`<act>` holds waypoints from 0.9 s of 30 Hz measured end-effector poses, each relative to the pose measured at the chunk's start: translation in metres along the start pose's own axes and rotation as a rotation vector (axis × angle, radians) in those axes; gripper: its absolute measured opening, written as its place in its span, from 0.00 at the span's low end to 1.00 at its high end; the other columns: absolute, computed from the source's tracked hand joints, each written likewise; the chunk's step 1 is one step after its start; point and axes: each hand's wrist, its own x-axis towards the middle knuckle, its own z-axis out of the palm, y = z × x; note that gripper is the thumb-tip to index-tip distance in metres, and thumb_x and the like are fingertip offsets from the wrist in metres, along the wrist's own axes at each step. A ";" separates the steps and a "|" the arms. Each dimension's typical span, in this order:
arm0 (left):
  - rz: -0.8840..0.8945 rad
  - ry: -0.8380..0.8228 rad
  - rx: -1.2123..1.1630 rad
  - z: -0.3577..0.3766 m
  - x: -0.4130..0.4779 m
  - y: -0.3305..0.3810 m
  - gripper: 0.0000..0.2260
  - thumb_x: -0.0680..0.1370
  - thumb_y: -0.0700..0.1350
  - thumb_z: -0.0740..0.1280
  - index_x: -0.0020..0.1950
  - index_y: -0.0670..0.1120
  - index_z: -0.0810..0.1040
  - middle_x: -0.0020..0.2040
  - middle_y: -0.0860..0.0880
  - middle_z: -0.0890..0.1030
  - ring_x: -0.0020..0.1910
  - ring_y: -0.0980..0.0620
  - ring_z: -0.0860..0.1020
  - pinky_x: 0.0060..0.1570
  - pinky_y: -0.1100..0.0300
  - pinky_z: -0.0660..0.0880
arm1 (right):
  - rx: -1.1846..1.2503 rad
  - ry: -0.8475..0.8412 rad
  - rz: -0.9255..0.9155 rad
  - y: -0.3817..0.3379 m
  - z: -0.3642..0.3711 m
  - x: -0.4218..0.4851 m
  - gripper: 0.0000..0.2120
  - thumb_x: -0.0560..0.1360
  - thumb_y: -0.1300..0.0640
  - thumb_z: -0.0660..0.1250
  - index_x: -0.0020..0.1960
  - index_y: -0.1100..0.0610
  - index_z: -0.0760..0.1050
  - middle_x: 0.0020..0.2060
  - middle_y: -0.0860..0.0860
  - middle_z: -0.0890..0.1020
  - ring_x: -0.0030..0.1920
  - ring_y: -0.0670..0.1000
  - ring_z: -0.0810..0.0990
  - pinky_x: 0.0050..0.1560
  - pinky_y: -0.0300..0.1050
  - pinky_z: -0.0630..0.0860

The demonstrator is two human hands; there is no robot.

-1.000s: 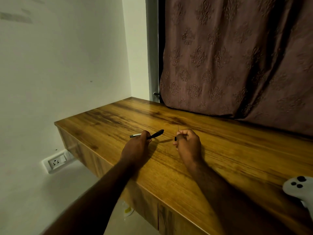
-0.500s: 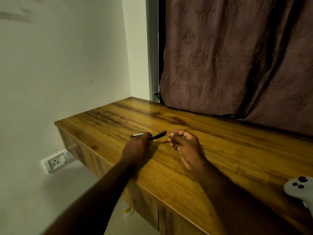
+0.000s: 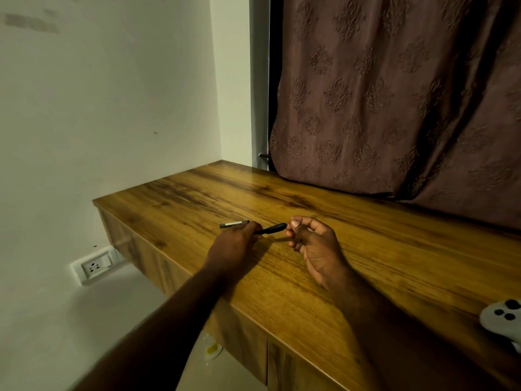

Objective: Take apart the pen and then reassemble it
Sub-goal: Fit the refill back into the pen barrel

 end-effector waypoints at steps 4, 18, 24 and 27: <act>0.000 -0.005 -0.007 -0.001 0.000 0.001 0.07 0.79 0.47 0.63 0.53 0.46 0.75 0.46 0.45 0.81 0.43 0.45 0.79 0.40 0.51 0.74 | -0.017 -0.011 -0.009 0.001 -0.001 0.001 0.04 0.76 0.66 0.66 0.47 0.60 0.79 0.37 0.55 0.81 0.38 0.49 0.79 0.39 0.43 0.74; -0.043 -0.011 -0.029 -0.004 0.000 0.004 0.05 0.79 0.46 0.64 0.52 0.47 0.76 0.46 0.46 0.81 0.43 0.46 0.78 0.40 0.52 0.74 | -0.077 -0.026 -0.033 0.003 -0.002 0.002 0.04 0.77 0.66 0.65 0.47 0.60 0.79 0.37 0.55 0.81 0.38 0.49 0.78 0.38 0.43 0.73; -0.043 0.000 -0.032 -0.002 -0.001 0.003 0.06 0.79 0.46 0.64 0.52 0.46 0.76 0.46 0.45 0.81 0.45 0.45 0.78 0.43 0.51 0.74 | -0.112 -0.026 -0.031 0.005 -0.001 0.002 0.04 0.76 0.66 0.66 0.48 0.62 0.79 0.35 0.54 0.80 0.35 0.48 0.78 0.35 0.42 0.73; -0.040 -0.002 -0.036 -0.002 -0.001 0.002 0.06 0.79 0.46 0.63 0.53 0.46 0.76 0.47 0.46 0.81 0.45 0.46 0.78 0.43 0.51 0.74 | -0.082 -0.014 -0.012 0.005 -0.002 0.003 0.03 0.74 0.66 0.68 0.46 0.62 0.80 0.35 0.55 0.81 0.36 0.49 0.78 0.35 0.42 0.73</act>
